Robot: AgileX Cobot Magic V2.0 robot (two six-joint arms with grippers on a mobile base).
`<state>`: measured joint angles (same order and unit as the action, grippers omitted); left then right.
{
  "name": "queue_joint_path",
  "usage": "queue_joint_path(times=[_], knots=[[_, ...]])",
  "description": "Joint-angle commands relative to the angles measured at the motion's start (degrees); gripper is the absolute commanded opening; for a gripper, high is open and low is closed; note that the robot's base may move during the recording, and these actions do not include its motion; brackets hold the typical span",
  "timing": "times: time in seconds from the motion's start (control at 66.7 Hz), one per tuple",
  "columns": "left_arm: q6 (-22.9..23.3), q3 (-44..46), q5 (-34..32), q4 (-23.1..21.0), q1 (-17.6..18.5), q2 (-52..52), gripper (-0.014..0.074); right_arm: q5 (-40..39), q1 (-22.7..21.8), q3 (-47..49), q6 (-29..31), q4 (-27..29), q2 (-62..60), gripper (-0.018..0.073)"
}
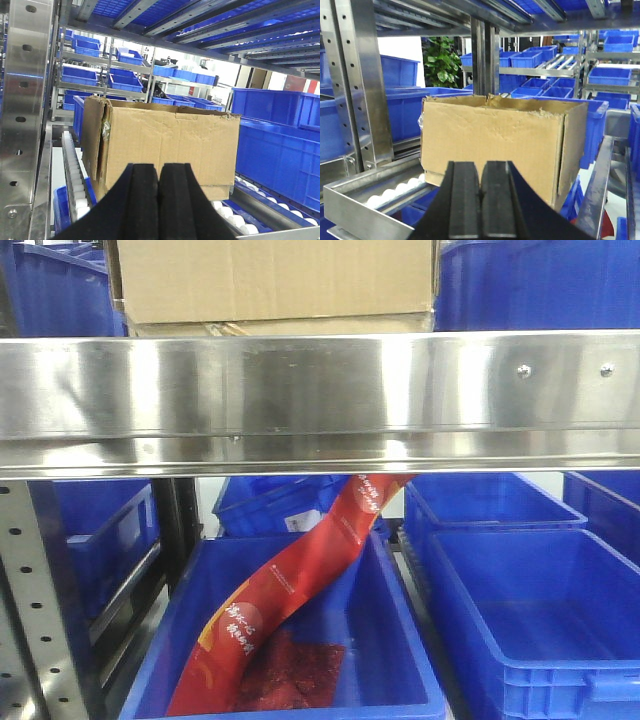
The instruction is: Stack two boxes on right shelf middle
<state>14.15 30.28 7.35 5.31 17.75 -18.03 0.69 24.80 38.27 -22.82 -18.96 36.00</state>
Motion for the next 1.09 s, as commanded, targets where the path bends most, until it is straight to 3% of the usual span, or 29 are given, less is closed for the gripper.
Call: queue_joint_path(times=[0.0, 0.075, 0.195, 0.255, 0.39, 0.555, 0.779, 1.079], knots=[[-0.2, 0.0, -1.1, -0.2, 0.2, 0.2, -0.0091, -0.7, -0.6, 0.0, 0.4, -0.5, -0.3, -0.0166], [-0.2, 0.0, -1.1, -0.2, 0.2, 0.2, -0.0091, 2.2, -2.0, -0.4, 2.7, 1.0, -1.3, -0.0166], [-0.2, 0.0, -1.1, -0.2, 0.2, 0.2, -0.0091, 8.5, -6.6, -2.8, 21.0, 9.4, -4.8, -0.0166], [-0.2, 0.0, -1.1, -0.2, 0.2, 0.2, -0.0091, 7.0, -10.4, -5.2, 24.7, 11.0, -7.5, -0.0166], [-0.2, 0.0, -1.1, -0.2, 0.2, 0.2, -0.0091, 3.7, -19.4, -13.4, 25.9, 16.4, -13.8, -0.0166], [-0.2, 0.0, -1.1, -0.2, 0.2, 0.2, -0.0091, 0.0, -26.6, -25.2, 25.9, 21.1, -23.2, -0.0166], [-0.2, 0.0, -1.1, -0.2, 0.2, 0.2, -0.0091, 0.9, -27.7, -35.2, 25.9, 21.9, -35.7, -0.0166], [-0.2, 0.0, -0.9, -0.2, 0.2, 0.1, -0.0091, 1.7, -27.7, -37.9, 25.9, 21.9, -36.0, -0.0166]])
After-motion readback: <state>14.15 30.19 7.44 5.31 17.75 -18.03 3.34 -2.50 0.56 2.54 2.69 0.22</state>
